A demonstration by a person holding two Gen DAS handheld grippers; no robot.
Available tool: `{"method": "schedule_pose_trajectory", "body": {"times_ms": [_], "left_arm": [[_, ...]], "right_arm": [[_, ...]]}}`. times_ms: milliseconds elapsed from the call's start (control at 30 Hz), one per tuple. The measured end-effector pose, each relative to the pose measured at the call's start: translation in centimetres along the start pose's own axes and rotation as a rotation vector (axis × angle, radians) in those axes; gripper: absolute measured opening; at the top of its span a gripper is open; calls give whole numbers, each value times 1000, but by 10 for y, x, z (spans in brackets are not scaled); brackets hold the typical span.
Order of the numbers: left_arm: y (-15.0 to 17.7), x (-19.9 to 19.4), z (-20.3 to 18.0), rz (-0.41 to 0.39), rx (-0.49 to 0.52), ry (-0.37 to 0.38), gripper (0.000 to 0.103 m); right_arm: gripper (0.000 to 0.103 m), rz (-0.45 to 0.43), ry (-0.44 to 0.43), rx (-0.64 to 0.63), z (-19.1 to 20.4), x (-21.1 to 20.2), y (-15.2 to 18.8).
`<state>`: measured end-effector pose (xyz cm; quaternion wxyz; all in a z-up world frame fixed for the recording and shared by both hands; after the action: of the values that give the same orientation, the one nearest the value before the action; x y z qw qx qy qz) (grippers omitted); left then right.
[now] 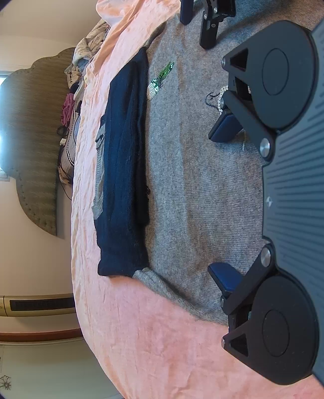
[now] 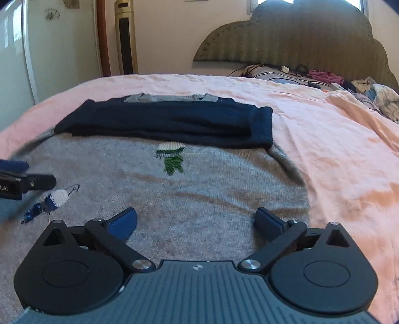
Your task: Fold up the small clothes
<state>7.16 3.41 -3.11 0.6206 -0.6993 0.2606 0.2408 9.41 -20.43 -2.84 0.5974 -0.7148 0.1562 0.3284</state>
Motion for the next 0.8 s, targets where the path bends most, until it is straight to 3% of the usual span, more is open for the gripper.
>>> {"method": "schedule_pose_trajectory", "body": {"times_ms": [100,233,367,433,500,633,733,800], "left_arm": [[0,0,1,-2,-5,4,103],[0,1,1,-2,-4,3,103],[0,1,1,1,4,-4,103],[1,1,-1,4,15,-9,103],[2,0,-2,13,37,-21,103],[17,-27,0,45,76,-43,103],[39,-66,-6,65,65,102,103],[60,-86,-17,59,112,185,103]], "right_arm": [[103,-4,13,59,-24,-2,3],[103,34,95,15,-7,-12,1],[103,6,-32,2,35,-28,5],[103,30,-27,-58,50,-24,19],[103,7,-50,-17,41,-28,21],[103,35,33,14,6,-38,26],[103,31,95,60,-4,-62,30],[103,1,17,82,7,-75,31]]}}
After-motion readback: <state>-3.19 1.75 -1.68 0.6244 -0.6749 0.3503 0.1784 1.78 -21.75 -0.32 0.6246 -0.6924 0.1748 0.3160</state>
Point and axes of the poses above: each gripper's, at about its wrist camera, not at the fingertips, and x roughly the way its jaws point, z to its left, y to its underside, the point moved 6 cm from there along x, roughly the way its jaws point, and after that the axes turned 5 degrees about -x, right-handed, at the moved point
